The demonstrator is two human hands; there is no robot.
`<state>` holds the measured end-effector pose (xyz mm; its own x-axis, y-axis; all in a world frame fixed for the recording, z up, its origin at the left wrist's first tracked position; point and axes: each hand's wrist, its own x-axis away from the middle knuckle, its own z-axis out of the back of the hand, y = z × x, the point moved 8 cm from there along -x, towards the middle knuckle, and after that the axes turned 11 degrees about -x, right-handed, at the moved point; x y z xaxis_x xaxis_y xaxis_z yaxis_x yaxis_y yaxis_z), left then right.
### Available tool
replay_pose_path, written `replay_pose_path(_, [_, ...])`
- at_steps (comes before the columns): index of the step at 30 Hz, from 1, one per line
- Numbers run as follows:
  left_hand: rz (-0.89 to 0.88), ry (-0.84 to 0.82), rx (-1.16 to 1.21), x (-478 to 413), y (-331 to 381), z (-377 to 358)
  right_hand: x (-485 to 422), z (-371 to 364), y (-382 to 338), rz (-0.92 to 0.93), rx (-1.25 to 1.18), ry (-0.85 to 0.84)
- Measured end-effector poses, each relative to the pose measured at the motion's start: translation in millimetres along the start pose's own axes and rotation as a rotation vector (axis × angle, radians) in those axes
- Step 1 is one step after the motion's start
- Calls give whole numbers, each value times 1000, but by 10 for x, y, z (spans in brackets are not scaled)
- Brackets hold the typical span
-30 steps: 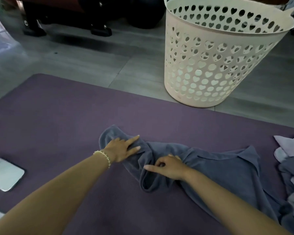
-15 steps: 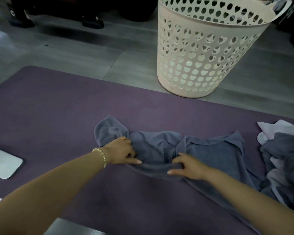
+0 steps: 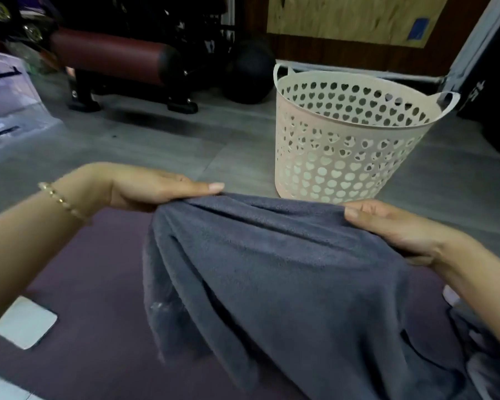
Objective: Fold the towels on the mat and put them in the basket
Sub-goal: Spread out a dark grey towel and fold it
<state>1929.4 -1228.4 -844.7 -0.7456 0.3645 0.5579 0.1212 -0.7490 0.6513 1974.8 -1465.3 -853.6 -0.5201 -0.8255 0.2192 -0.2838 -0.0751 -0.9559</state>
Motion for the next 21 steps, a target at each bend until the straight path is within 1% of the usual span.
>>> replay_pose_path(2, [44,-33,10,16,45,161,-92,33,-169,27,-8,-17])
replay_pose_path(4, [130,20,-66,-169,-78,283,-277,168,-129,-5,31,50])
replay_pose_path(8, [311,97,-410,-911,-629,289,-732,654,467,-149,256,265])
replay_pose_path(10, [367,186,-507,-1308,-962,254,-916,885,829,-204,336,343])
replay_pose_path(11, [386,237,-547,-1485,-1101,235,-1020,1018,974,-192,368,398])
replay_pose_path(13, [391,375,-631,-1757,-1289,199,-1228,1303,1207,-114,424,539])
replay_pose_path(15, [385,506,-640,-1949,-1400,102,-1373,1507,1424,-59,424,656])
replay_pose_path(16, [377,531,-614,-2035,-1452,6,-1415,1571,1546,-52,401,684])
replay_pose_path(18, [327,528,-546,-2242,-1485,-278,-1400,1685,1825,-88,316,697])
replay_pose_path(21, [178,508,-505,-2568,-1291,-790,-1096,1870,2152,-199,293,721])
